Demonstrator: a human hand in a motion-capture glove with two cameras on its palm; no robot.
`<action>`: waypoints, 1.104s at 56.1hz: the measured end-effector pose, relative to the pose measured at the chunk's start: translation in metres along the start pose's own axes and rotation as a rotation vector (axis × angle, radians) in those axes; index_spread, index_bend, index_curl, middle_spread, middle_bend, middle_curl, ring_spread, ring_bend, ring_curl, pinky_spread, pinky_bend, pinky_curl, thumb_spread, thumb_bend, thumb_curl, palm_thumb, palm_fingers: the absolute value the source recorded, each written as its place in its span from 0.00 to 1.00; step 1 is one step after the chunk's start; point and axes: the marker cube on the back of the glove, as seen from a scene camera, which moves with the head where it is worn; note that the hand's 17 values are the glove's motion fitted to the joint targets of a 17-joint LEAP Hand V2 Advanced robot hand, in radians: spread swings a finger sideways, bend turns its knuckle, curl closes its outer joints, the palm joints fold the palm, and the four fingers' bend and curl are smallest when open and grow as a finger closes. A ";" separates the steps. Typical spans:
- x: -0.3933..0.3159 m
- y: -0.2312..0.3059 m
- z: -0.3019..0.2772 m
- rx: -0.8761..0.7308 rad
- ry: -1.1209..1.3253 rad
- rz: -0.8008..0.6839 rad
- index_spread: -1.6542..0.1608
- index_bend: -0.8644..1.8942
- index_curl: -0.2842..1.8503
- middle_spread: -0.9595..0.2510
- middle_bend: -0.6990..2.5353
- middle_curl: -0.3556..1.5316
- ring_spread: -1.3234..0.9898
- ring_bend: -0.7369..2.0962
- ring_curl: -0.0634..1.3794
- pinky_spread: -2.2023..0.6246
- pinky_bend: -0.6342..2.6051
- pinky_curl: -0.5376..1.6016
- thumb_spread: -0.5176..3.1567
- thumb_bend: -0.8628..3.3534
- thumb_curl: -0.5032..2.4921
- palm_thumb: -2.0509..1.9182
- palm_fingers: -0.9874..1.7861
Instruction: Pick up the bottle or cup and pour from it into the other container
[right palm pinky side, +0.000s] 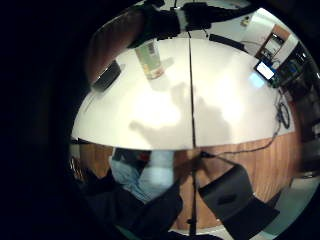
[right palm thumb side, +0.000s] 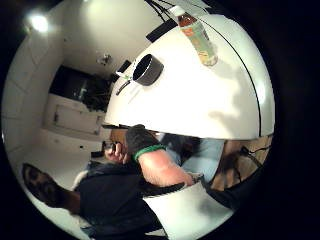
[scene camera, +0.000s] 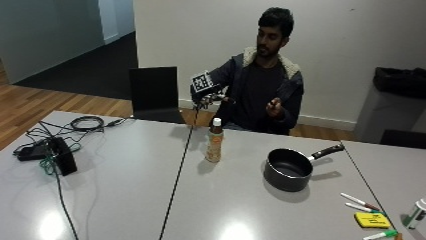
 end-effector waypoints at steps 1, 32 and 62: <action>0.004 -0.008 0.005 0.023 -0.012 -0.032 0.75 0.35 0.26 0.86 0.29 0.36 0.65 0.33 0.15 0.90 0.34 0.41 0.38 0.20 0.28 0.58 0.47; 0.038 -0.154 0.102 0.064 -0.465 0.272 0.80 0.36 0.25 0.93 0.30 0.37 0.67 0.33 0.16 0.91 0.37 0.42 0.36 0.20 0.29 0.62 0.43; 0.039 -0.199 0.144 0.394 -0.751 0.296 0.78 0.35 0.24 0.67 0.33 0.39 0.56 0.47 0.27 0.86 0.33 0.40 0.32 0.20 0.31 0.72 0.72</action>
